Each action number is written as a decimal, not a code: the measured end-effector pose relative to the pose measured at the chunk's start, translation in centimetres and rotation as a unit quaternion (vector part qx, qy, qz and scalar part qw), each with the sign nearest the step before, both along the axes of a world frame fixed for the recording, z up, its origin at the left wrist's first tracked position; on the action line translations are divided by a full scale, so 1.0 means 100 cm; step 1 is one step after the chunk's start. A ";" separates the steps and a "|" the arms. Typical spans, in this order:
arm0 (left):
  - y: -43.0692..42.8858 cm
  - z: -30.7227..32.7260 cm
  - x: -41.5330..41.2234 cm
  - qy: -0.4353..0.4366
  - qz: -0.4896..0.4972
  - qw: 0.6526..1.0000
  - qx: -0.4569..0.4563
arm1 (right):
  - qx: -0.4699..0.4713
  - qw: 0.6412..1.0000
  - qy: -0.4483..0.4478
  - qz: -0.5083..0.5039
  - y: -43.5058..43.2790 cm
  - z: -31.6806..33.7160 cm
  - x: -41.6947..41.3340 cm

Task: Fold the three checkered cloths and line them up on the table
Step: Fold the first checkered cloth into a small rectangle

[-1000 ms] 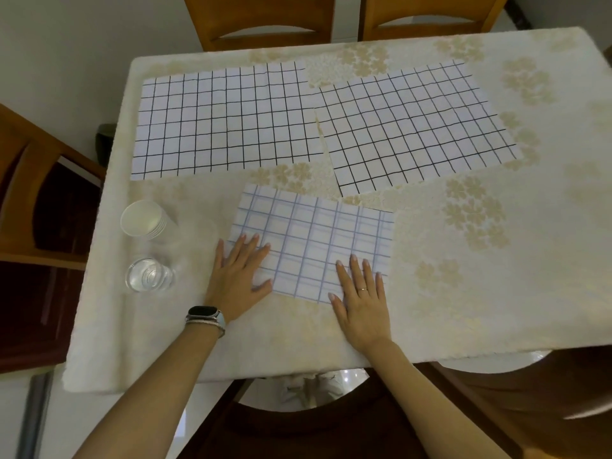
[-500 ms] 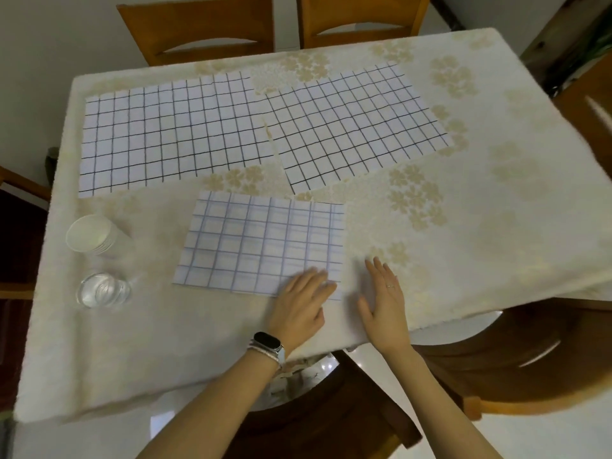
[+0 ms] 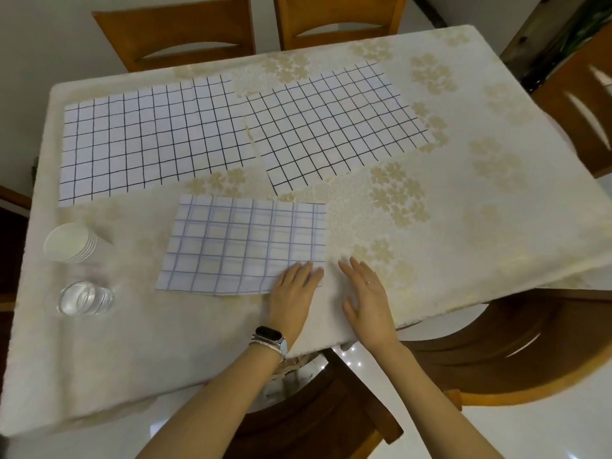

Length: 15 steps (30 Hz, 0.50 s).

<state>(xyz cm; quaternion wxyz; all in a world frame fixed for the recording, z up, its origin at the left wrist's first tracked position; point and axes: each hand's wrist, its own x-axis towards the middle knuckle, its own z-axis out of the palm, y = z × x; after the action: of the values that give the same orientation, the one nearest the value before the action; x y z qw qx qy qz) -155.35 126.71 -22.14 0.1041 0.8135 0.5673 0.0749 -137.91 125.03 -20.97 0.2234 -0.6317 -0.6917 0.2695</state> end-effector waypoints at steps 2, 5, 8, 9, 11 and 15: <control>-0.006 0.004 -0.006 -0.068 0.004 0.998 0.005 | 0.007 1.000 -0.007 0.026 0.008 0.002 -0.001; -0.019 0.009 -0.021 -0.157 0.002 0.987 0.012 | 0.018 0.997 -0.021 0.078 0.020 0.002 -0.005; -0.032 0.011 -0.044 -0.205 -0.004 0.979 -0.006 | 0.031 0.989 -0.047 0.138 0.029 0.001 -0.012; -0.038 0.011 -0.052 -0.216 0.001 0.976 -0.009 | 0.034 0.986 -0.057 0.153 0.030 0.001 -0.016; -0.051 0.019 -0.066 -0.245 0.034 0.969 -0.020 | 0.044 0.982 -0.076 0.170 0.032 0.001 -0.022; -0.075 0.038 -0.095 -0.284 0.114 0.951 -0.035 | 0.061 0.978 -0.099 0.170 0.037 0.000 -0.030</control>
<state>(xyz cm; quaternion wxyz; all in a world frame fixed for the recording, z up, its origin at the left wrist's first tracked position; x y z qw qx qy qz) -164.86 119.16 -18.33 0.2808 0.6841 0.6054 0.2943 -140.92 128.76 -21.00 0.1427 -0.5132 -0.8231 0.1970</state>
